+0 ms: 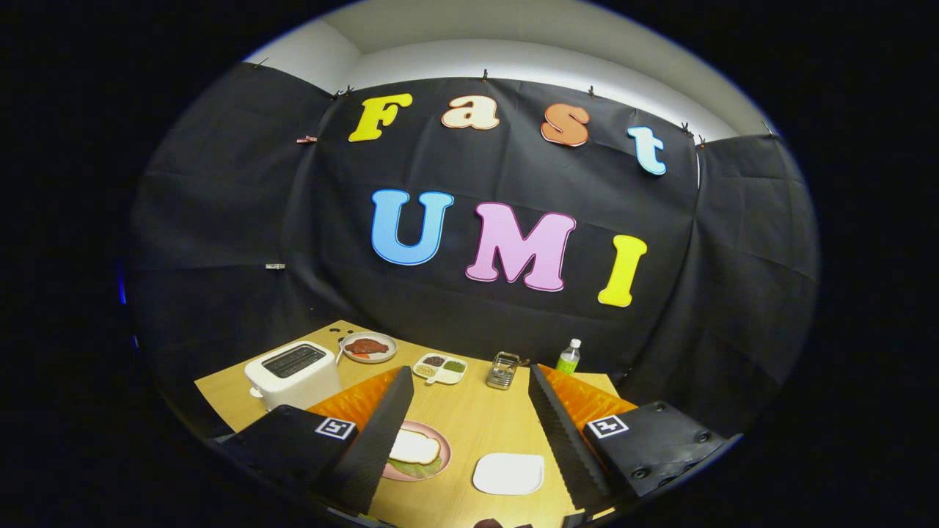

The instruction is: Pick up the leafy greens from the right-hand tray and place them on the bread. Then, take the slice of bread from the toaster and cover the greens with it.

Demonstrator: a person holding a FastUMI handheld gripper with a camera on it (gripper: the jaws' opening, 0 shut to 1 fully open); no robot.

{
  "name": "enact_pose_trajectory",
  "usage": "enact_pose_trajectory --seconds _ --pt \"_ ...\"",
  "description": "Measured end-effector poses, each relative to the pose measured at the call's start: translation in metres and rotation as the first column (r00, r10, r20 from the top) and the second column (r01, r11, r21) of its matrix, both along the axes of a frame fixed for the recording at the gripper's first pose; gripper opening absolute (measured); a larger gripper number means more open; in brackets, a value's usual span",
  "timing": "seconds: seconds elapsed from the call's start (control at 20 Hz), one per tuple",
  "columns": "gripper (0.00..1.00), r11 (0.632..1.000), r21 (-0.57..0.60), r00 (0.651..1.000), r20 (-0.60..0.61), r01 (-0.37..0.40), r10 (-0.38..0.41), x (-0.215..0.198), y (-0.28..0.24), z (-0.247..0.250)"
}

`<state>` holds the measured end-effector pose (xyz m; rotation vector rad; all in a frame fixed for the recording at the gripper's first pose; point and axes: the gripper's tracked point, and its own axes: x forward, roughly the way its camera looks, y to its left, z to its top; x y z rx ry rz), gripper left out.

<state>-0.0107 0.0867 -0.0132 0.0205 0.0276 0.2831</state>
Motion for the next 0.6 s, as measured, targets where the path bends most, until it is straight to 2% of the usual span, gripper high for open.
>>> enact_pose_trajectory --seconds 0.1,0.4,0.6 --pt "0.98 1.000 -0.028 1.000 0.020 -0.014 0.014 0.006 -0.015 0.004" --pt "0.98 0.999 0.014 0.999 0.039 -0.037 0.036 0.018 -0.033 0.020" --pt "0.98 1.000 0.001 1.000 0.022 0.001 -0.001 0.028 -0.038 0.012"
